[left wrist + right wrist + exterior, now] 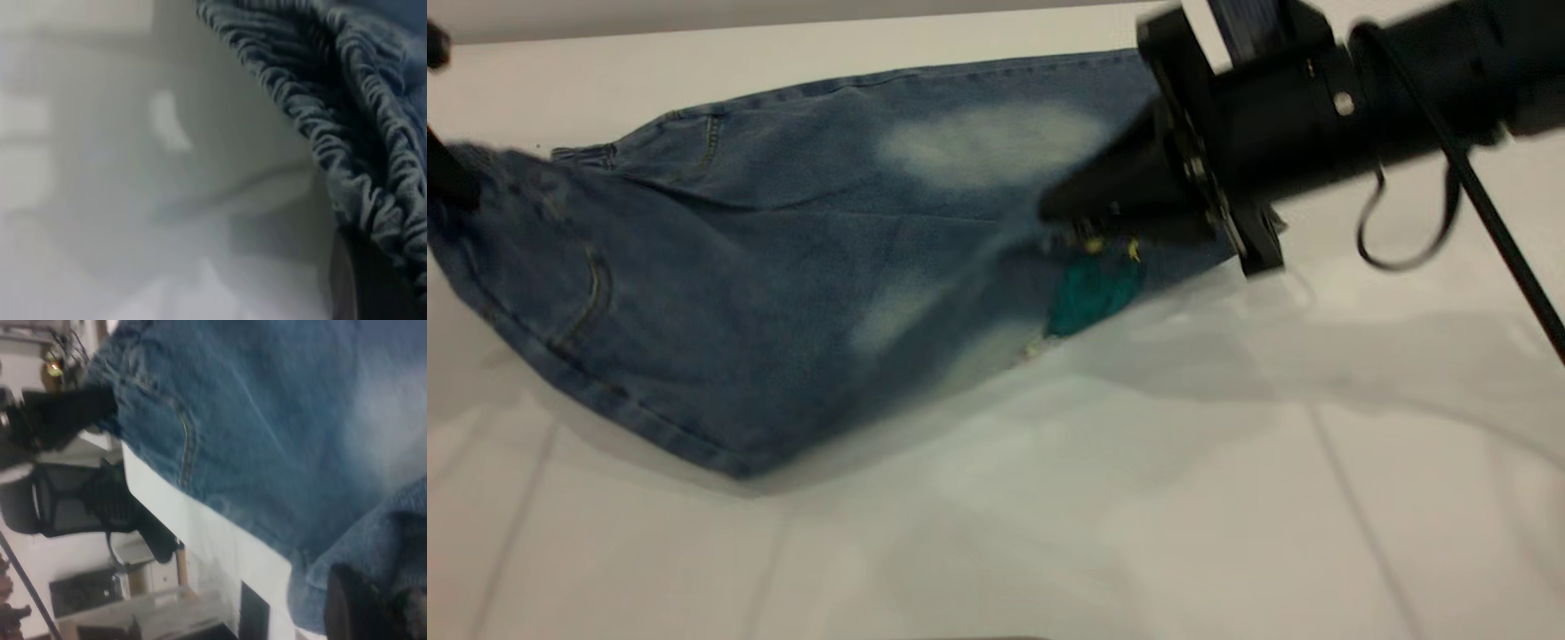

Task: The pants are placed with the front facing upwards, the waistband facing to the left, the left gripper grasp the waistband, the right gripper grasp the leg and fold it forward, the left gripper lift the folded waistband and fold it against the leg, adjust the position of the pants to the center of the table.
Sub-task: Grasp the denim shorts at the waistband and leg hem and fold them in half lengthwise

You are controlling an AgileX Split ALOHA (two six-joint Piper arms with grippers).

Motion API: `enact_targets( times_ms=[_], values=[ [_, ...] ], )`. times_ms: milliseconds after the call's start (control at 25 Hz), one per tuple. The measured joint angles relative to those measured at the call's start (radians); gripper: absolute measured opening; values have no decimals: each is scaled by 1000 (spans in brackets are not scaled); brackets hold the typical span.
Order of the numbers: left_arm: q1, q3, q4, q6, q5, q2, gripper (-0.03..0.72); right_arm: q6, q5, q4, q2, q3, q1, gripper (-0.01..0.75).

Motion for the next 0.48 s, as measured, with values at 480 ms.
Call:
enact_targets(
  times_ms=[480],
  values=[
    [-6,4,-541,0,-305,-17,65,205,-259,-13,16,-286,-93,30]
  ],
)
